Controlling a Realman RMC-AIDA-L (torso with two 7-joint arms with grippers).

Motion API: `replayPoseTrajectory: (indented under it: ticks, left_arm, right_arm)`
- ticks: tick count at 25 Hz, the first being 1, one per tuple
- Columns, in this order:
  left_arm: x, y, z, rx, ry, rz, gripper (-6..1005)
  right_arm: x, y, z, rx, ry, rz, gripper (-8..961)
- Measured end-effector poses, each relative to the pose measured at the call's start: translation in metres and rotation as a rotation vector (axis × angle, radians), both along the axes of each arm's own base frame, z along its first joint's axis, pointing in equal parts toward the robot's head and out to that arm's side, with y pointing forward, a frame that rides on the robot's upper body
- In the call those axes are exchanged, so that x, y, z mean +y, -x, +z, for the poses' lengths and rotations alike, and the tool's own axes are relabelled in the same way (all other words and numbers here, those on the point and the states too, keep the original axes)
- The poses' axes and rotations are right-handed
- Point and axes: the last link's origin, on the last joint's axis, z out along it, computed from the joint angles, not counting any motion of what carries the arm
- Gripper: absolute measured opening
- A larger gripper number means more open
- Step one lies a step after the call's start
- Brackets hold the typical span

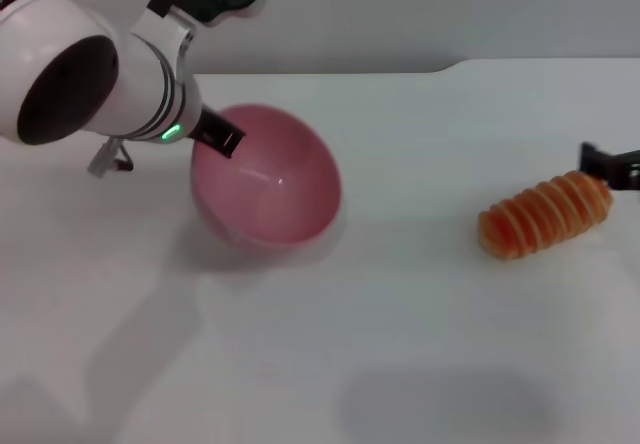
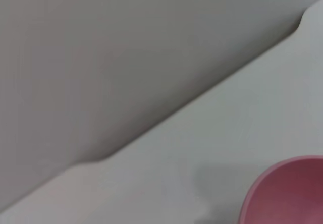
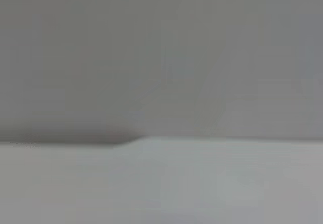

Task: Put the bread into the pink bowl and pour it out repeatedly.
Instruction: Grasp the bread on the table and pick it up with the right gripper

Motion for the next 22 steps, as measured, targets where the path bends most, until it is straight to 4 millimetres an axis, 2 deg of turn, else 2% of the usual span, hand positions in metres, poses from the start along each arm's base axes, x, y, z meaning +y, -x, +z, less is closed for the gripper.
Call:
replayPoseTrajectory:
  ticks: [1,2,7,14,22]
  left_arm:
    - [0.0,0.0,0.0,0.0,0.0,0.0,40]
    - [0.0,0.012,0.001,0.032,0.027,0.064,40]
    - [0.001,0.02,-0.002,0.033,0.055,0.097,40]
    - [0.005,0.025,0.0,0.044,0.058,0.105,40]
    - [0.01,0.023,0.0,0.043,0.055,0.077,40]
  right_arm:
    - [0.002,0.0,-0.005,-0.003,0.027,-0.012,804]
    - [0.004,0.001,-0.011,-0.006,0.051,-0.019,804]
    - [0.008,0.002,-0.028,0.001,0.108,-0.038,804]
    - [0.007,0.003,-0.029,0.032,0.104,-0.067,804]
    - [0.007,-0.008,-0.028,0.07,0.071,-0.137,805]
